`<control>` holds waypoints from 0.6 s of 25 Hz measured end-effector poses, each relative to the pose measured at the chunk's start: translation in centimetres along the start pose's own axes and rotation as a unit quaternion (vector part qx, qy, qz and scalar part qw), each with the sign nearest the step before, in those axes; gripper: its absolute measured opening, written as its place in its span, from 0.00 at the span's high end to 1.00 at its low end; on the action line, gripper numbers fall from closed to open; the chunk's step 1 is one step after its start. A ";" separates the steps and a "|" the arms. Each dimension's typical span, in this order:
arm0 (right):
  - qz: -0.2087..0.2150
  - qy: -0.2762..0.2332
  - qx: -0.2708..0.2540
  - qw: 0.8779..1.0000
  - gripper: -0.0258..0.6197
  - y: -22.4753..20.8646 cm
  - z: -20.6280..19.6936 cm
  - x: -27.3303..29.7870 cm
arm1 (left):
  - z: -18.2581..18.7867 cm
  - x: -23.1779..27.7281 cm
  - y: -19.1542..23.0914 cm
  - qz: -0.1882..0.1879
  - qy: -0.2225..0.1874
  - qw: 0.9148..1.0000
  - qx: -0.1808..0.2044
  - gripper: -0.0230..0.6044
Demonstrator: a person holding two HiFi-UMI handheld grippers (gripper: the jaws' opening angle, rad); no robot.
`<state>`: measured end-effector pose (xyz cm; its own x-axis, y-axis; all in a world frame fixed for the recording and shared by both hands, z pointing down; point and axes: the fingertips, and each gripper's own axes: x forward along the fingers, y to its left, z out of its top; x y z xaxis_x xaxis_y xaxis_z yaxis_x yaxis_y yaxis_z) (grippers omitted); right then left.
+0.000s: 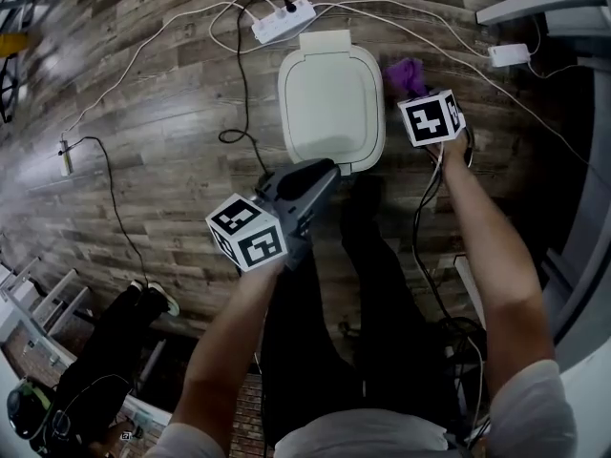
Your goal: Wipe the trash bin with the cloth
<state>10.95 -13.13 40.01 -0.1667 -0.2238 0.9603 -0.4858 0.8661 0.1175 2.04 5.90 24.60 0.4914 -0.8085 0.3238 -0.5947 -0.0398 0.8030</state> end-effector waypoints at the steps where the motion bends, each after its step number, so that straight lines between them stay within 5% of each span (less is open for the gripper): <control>1: -0.009 0.007 0.005 1.000 0.80 -0.8 -0.7 -0.1 | -0.3 -0.1 0.0 0.002 0.002 1.000 -0.002 0.87; 8: -0.046 0.014 0.066 0.997 0.80 -3.8 -2.7 -1.4 | -1.3 -2.0 0.9 0.000 0.032 0.999 -0.002 0.87; 15: -0.039 -0.037 0.091 0.994 0.80 0.9 0.0 -3.3 | -2.0 -4.2 2.8 -0.028 0.080 0.996 0.014 0.87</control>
<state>11.03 -11.62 36.92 -0.1823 -0.3257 0.9277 -0.6452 0.7516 0.1371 -0.47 10.34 26.49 0.6177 -0.7006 0.3571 -0.5800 -0.0993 0.8086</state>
